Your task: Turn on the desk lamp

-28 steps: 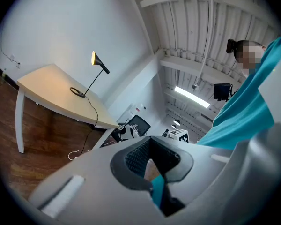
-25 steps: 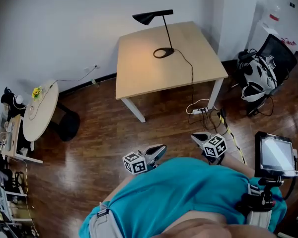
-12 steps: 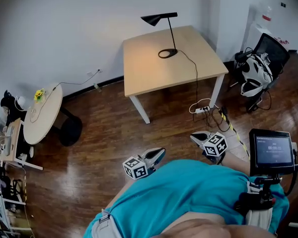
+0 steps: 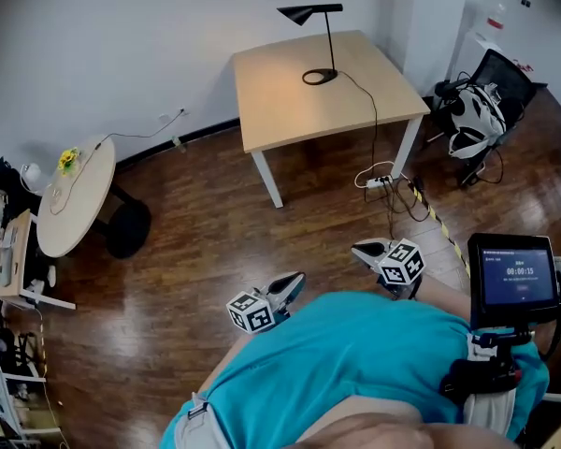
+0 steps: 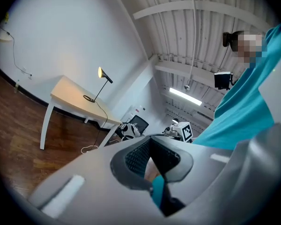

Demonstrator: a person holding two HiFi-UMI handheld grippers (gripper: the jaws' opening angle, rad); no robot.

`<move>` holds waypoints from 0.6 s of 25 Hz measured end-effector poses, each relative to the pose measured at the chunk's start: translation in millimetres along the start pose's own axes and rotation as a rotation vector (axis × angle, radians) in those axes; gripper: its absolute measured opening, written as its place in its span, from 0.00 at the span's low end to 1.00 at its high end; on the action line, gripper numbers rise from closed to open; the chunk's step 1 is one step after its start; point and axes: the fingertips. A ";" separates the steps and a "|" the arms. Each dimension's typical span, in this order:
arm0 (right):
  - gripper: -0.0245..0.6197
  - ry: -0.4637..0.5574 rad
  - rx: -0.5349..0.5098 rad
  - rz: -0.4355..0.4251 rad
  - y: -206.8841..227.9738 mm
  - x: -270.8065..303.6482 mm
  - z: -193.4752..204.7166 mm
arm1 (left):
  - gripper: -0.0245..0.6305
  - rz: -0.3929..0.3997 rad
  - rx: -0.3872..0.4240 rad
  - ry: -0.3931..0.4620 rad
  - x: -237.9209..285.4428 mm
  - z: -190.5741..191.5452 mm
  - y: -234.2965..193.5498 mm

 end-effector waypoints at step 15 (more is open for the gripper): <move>0.04 0.050 -0.067 -0.055 54.9 -195.8 67.4 | 0.04 0.004 0.010 -0.027 148.7 91.9 154.5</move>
Point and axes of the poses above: the fingertips, and each gripper's own axes: x forward along the fingers, y to its right, z out of its underside, and after that the axes turned 6 degrees about x, right-handed
